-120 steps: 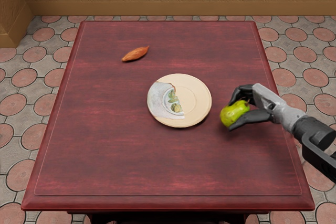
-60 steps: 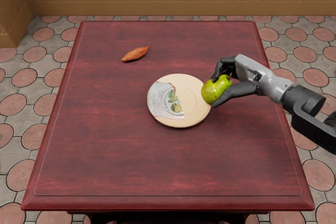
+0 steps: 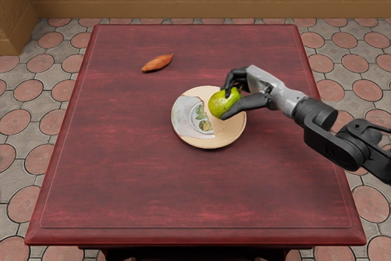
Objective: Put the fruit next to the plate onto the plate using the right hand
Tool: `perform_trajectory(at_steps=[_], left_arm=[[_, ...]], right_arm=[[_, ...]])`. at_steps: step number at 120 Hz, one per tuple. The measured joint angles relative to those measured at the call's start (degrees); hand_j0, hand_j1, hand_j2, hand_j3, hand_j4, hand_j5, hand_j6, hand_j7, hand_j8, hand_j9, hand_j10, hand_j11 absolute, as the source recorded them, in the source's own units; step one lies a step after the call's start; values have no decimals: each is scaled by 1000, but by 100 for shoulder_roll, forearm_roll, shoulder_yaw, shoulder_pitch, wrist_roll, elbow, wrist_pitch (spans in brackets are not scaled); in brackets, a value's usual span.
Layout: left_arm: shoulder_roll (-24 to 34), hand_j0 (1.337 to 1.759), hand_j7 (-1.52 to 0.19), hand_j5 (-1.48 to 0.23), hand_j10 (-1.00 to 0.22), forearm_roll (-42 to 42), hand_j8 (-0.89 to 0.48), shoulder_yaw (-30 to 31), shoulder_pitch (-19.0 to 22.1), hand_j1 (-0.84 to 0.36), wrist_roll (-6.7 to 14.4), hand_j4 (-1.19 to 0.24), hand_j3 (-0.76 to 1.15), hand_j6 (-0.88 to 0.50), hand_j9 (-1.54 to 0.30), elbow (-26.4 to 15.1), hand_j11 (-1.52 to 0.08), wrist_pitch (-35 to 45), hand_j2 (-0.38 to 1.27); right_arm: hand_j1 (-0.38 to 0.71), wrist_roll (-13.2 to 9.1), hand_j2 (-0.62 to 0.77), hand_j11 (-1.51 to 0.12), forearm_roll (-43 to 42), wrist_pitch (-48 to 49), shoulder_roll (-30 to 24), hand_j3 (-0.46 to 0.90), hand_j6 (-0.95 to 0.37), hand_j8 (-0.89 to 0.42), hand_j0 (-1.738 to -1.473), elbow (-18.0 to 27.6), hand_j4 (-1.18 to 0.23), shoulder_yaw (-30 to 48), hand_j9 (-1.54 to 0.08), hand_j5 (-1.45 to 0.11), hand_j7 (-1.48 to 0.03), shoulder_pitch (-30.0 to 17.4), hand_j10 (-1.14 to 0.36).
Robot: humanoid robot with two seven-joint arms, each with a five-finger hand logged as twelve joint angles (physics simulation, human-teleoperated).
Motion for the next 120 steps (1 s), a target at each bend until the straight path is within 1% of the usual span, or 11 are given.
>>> perform_trajectory(at_steps=[13,36,39,48,59,70,83,99,120], left_arm=[[0,1658,0,0,0,0,0,0,-1,349,0,0,0,0,0,0,0,0,0],[0,1658,0,0,0,0,0,0,-3,349,0,0,0,0,0,1,0,0,0],[0,1658,0,0,0,0,0,0,-3,349,0,0,0,0,0,1,0,0,0],[0,1658,0,0,0,0,0,0,1,349,0,0,0,0,0,1,0,0,0],[0,1658,0,0,0,0,0,-1,1,349,0,0,0,0,0,-1,0,0,0],[0,1658,0,0,0,0,0,-2,1,349,0,0,0,0,0,-1,0,0,0],[0,1658,0,0,0,0,0,-1,-1,349,0,0,0,0,0,0,0,0,0],[0,1658,0,0,0,0,0,-1,1,349,0,0,0,0,0,1,0,0,0],[0,1658,0,0,0,-2,0,-10,-23,349,0,0,0,0,0,-36,0,-19,0]], right_arm=[[263,1,582,-1172,-14,49,157,0,-868,-269,-1657,-148,-841,-11,-1167,-1203,-1134,1,-331],[254,10,571,-1168,-20,68,246,0,-867,-276,-1657,-279,-837,-70,-1160,-1193,-1127,-9,-338],[219,7,503,-1082,-16,49,302,0,-804,-280,-1657,-304,-777,-69,-1075,-1104,-1045,-6,-335],[56,4,347,-762,14,40,510,0,-567,-204,-1657,-417,-548,-52,-757,-777,-737,-1,-242],[-78,7,220,-501,40,135,535,0,-373,-141,-1658,-457,-361,-22,-497,-510,-484,0,-165],[-164,10,139,-333,61,532,283,0,-249,-101,-1658,-434,-241,131,-331,-339,-323,-7,-116],[-226,15,80,-212,71,809,-144,0,-159,-72,-1658,-209,-154,244,-211,-215,-206,-10,-80],[-269,45,40,-128,138,1358,-664,0,-97,-52,-1658,-107,-95,326,-128,-130,-125,-12,-56],[-296,93,15,-76,273,2152,-1368,0,-59,-39,-1658,-77,-57,433,-76,-77,-75,-17,-41]])
